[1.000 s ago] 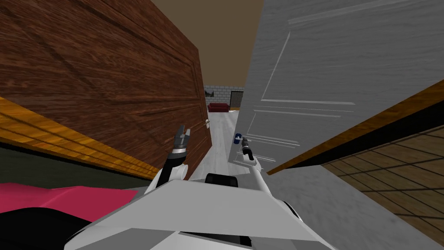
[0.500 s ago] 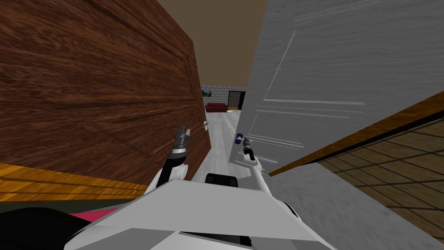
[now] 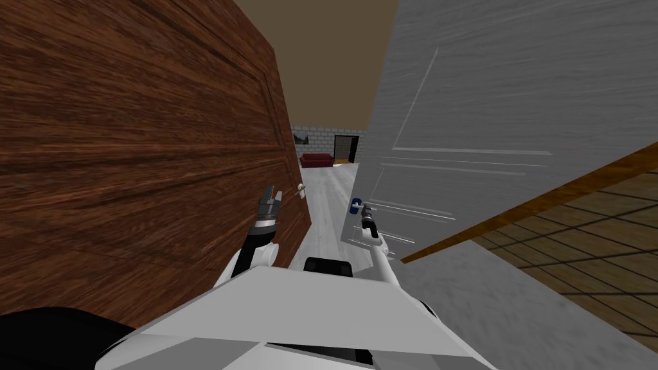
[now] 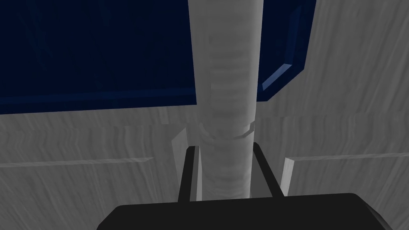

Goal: Push the door open

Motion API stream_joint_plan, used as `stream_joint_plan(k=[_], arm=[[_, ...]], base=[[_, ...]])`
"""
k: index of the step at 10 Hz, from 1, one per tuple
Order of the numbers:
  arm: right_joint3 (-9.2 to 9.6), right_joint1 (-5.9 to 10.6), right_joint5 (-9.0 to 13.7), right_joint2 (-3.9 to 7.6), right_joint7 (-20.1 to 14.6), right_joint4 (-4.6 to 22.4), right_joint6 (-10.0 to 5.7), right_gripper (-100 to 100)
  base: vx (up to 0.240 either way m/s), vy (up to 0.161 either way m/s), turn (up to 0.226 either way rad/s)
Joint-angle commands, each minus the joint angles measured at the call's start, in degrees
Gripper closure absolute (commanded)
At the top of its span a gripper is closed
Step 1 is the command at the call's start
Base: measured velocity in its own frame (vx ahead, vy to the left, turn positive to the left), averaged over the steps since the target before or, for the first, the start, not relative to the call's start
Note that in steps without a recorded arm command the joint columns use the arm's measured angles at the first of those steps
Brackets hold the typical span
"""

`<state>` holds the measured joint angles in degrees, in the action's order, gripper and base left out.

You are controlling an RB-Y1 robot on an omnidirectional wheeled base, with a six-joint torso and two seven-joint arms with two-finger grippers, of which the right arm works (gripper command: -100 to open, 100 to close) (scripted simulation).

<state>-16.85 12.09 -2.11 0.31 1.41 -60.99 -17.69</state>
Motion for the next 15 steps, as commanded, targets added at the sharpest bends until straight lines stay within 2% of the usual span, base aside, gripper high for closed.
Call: stream_joint_plan(k=[1, 3, 4, 5, 7, 11, 13, 15], arm=[[-0.96, 0.6, 0.2, -0.03, 0.2, 0.4, -0.4, 100], [-1.69, 0.72, 0.2, -0.67, 0.5, 0.5, -0.4, 100], [-1.7, 0.4, 0.2, -0.39, 0.4, 0.6, -0.21, 100], [-3.34, 1.37, 1.4, 0.71, 2.3, 1.5, -0.94, 100], [-4.8, 2.29, 2.5, 1.44, 4.2, 2.5, -1.6, 100], [-7.1, 3.73, 4.3, 2.23, 7.1, 3.9, -2.63, 100], [-9.24, 5.07, 5.9, 2.62, 9.8, 5.3, -3.59, 100], [-9.81, 5.43, 6.3, 2.66, 10.5, 5.7, -3.85, 100]], base=[[0.162, 0.119, -0.081], [0.168, 0.076, -0.077], [0.08, 0.021, -0.034], [0.124, -0.026, -0.023], [0.173, -0.059, -0.025], [0.162, -0.042, -0.028], [0.149, -0.034, -0.056], [0.134, -0.032, -0.028]])
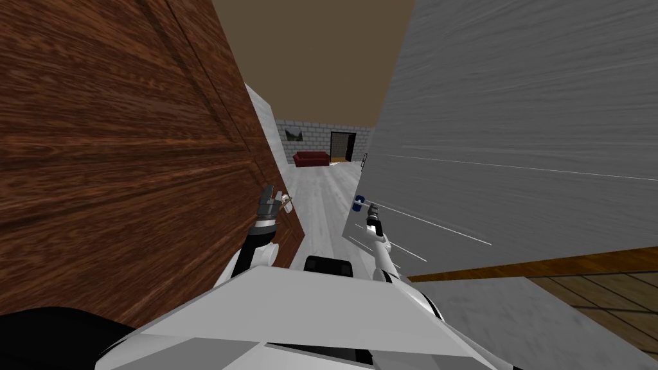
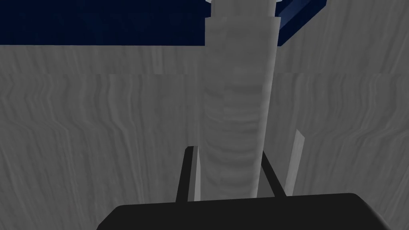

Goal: Push the door open

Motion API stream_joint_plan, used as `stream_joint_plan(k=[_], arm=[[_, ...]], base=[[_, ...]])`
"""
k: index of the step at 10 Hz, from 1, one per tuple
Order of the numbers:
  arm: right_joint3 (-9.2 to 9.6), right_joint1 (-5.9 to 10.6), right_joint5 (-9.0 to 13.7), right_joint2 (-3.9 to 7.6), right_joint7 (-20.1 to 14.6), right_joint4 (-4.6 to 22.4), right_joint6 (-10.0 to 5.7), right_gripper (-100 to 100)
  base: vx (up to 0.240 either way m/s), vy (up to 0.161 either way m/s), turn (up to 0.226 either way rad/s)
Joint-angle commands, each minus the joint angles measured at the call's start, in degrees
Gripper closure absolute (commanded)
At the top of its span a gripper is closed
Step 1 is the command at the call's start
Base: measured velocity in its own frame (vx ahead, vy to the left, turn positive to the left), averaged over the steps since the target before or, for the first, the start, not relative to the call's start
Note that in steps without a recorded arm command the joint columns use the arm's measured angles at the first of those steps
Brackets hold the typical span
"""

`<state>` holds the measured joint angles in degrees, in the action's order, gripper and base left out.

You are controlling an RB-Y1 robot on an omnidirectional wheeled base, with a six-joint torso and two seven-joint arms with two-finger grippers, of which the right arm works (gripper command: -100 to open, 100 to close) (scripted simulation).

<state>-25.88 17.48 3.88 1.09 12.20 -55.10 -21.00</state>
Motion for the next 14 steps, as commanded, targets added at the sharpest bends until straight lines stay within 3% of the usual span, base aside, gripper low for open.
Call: stream_joint_plan(k=[1, 3, 6, 8, 11, 12, 14], arm=[[-0.79, 0.04, 0.4, 1.87, -0.3, -0.2, -0.53, 100], [-2.51, 1.13, 1.7, 1.92, 1.9, 0.9, -1.31, 100], [-2.51, 1.13, 1.7, 1.92, 1.9, 0.9, -1.31, 100], [-4.27, 2.23, 3.0, 1.79, 4.2, 2.1, -2.1, 100], [-4.27, 2.23, 3.0, 1.79, 4.2, 2.1, -2.1, 100], [-5.44, 2.96, 3.9, 1.59, 5.6, 2.8, -2.62, 100], [-6.02, 3.33, 4.4, 1.47, 6.4, 3.2, -2.89, 100]], base=[[0.02, -0.019, 0.013], [0.08, -0.026, -0.04], [0.034, -0.003, -0.002], [0.091, -0.014, -0.036], [0.044, -0.011, -0.003], [0.054, -0.008, -0.095], [0.105, -0.015, -0.008]])
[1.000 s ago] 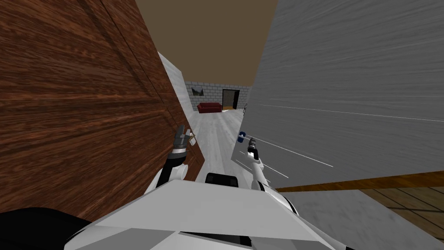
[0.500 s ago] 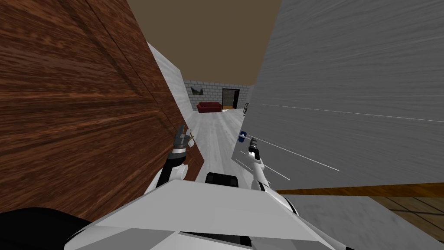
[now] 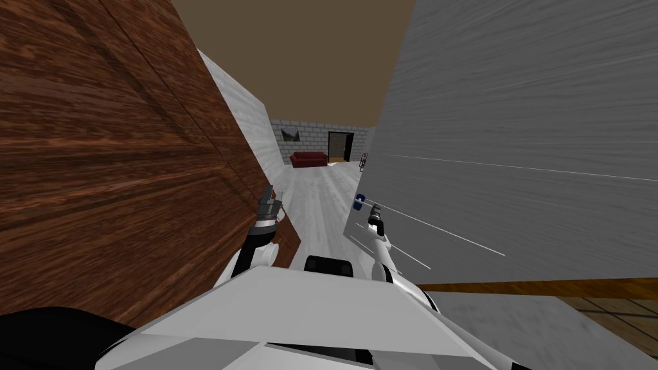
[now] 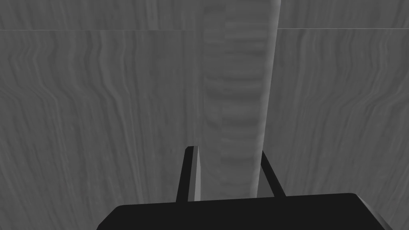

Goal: Push the door open

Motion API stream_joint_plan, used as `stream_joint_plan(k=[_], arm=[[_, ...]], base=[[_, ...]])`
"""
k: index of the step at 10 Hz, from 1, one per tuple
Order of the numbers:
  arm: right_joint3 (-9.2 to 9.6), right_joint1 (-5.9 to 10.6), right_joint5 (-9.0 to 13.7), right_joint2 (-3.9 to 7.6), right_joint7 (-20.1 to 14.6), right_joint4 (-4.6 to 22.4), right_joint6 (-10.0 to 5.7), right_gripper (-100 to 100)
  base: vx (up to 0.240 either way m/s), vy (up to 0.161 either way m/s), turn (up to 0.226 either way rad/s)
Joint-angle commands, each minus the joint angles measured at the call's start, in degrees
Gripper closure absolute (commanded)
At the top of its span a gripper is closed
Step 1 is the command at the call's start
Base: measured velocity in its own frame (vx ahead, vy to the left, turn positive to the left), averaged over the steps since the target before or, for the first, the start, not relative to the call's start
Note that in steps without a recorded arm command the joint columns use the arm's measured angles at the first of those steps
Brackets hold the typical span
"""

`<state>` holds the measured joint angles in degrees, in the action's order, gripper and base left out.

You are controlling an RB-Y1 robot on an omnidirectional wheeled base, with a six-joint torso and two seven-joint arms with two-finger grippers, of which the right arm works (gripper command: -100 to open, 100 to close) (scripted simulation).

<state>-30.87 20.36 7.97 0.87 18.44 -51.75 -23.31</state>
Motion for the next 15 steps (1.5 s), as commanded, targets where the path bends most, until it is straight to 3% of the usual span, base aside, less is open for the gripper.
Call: stream_joint_plan(k=[1, 4, 7, 12, 15], arm=[[-1.02, 0.45, 0.3, 1.69, 0.1, -0.1, -0.58, 100], [-2.16, 1.17, 1.1, 1.35, 1.6, 0.6, -1.09, 100], [-2.16, 1.17, 1.1, 1.35, 1.6, 0.6, -1.09, 100], [-5.81, 3.46, 3.9, -0.28, 6.2, 3.0, -2.73, 100], [-8.21, 4.96, 5.8, -2.01, 9.2, 4.5, -3.81, 100]], base=[[0.037, -0.002, 0.0], [0.043, 0.001, -0.017], [0.02, -0.001, -0.014], [0.114, 0.015, -0.047], [0.161, 0.064, -0.071]])
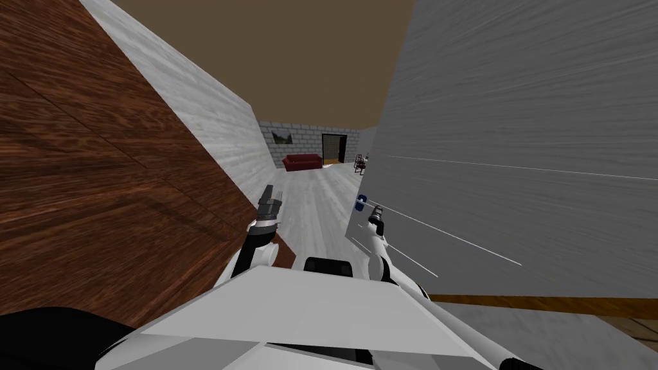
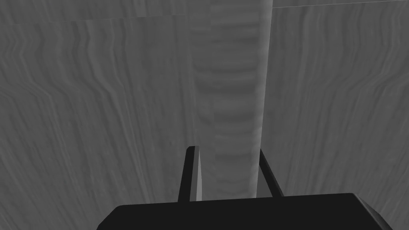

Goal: Push the door open

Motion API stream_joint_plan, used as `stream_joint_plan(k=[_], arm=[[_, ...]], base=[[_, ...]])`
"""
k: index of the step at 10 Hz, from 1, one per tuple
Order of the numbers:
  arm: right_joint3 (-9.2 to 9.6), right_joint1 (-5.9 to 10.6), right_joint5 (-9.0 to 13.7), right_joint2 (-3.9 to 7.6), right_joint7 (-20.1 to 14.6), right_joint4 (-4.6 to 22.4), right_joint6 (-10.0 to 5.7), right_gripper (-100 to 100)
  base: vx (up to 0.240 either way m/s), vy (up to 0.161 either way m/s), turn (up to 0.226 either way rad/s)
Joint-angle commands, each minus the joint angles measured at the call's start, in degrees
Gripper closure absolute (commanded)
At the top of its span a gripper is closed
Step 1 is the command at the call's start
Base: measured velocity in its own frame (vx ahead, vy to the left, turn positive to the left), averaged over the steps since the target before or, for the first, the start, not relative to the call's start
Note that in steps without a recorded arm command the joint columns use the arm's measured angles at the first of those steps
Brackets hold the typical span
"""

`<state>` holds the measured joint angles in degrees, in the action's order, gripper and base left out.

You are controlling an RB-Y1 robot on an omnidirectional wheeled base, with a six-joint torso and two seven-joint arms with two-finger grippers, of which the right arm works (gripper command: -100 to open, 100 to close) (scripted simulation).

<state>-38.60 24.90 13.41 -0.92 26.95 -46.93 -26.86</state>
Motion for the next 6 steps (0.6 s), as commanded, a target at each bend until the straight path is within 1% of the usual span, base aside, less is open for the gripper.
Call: stream_joint_plan(k=[1, 3, 4, 5, 6], arm=[[-1.1, 0.81, 0.8, -0.77, 1.5, 0.1, -0.53, 100], [-1.89, 1.31, 1.4, -1.6, 2.5, 0.6, -0.89, 100], [-2.12, 1.45, 1.6, -1.87, 2.8, 0.8, -0.99, 100], [-2.6, 1.0, 1.6, -0.73, 2.5, 0.9, -1.23, 100], [-3.38, 1.11, 2.1, 0.35, 3.2, 1.2, -1.8, 100]], base=[[0.166, 0.085, -0.068], [0.121, 0.139, -0.047], [0.105, 0.163, 0.014], [0.033, 0.059, -0.077], [-0.004, -0.106, -0.036]])
